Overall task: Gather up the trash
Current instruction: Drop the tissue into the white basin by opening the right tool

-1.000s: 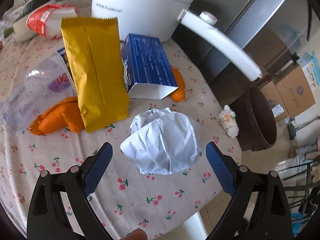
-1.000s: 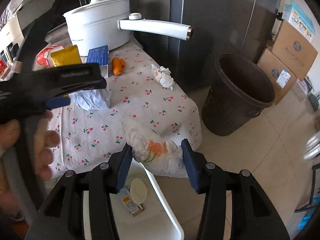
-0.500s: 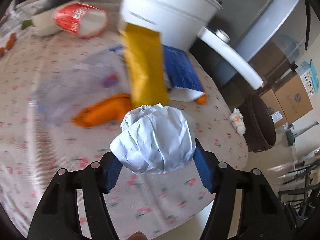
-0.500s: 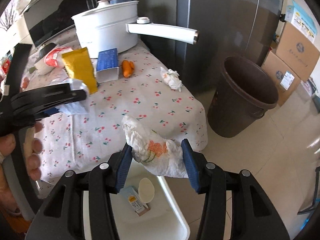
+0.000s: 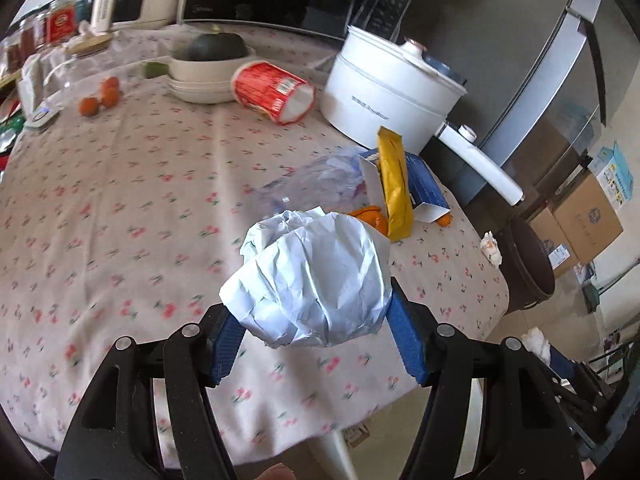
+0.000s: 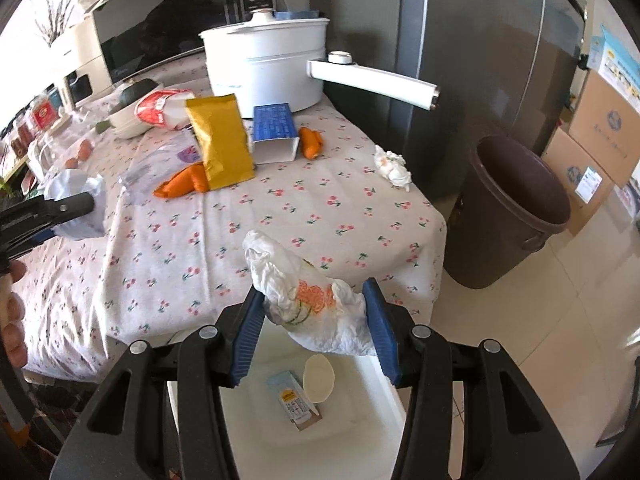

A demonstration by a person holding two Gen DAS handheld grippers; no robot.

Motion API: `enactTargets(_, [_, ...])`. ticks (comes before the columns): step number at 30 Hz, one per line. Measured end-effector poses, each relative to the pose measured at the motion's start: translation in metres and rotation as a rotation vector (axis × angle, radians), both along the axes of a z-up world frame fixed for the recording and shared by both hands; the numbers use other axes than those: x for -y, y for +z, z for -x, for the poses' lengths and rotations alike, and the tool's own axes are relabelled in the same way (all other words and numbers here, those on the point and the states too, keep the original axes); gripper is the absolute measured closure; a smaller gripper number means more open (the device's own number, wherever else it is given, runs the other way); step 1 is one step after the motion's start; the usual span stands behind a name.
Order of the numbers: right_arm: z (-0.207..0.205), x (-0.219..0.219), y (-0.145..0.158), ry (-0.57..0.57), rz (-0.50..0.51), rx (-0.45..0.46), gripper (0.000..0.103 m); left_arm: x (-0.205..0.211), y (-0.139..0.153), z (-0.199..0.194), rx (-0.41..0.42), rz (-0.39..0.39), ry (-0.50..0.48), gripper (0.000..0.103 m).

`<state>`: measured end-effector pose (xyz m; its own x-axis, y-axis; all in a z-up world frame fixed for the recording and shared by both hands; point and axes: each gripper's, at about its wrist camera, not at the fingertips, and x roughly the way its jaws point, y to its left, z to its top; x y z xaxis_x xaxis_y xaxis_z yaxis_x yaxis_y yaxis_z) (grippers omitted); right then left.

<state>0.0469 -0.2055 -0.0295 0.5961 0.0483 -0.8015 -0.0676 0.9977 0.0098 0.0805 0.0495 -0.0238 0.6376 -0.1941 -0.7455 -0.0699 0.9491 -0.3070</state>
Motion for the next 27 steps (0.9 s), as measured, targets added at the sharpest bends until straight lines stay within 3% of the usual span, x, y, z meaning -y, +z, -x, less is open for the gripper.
enactTargets(3, [0.009, -0.008, -0.002, 0.013, 0.031, 0.005, 0.054, -0.008, 0.007, 0.012, 0.016, 0.048, -0.006, 0.041])
enactTargets(12, [0.036, -0.029, -0.016, 0.047, 0.073, -0.013, 0.054, -0.012, 0.024, 0.032, 0.083, 0.064, -0.041, 0.041])
enactTargets(22, [0.043, -0.038, -0.034, 0.071, 0.105, -0.060, 0.051, 0.002, 0.025, 0.038, 0.094, 0.068, -0.100, 0.041])
enactTargets(27, [0.044, -0.038, -0.037, 0.068, 0.119, -0.063, 0.029, 0.007, 0.023, 0.038, 0.090, 0.065, -0.115, 0.041])
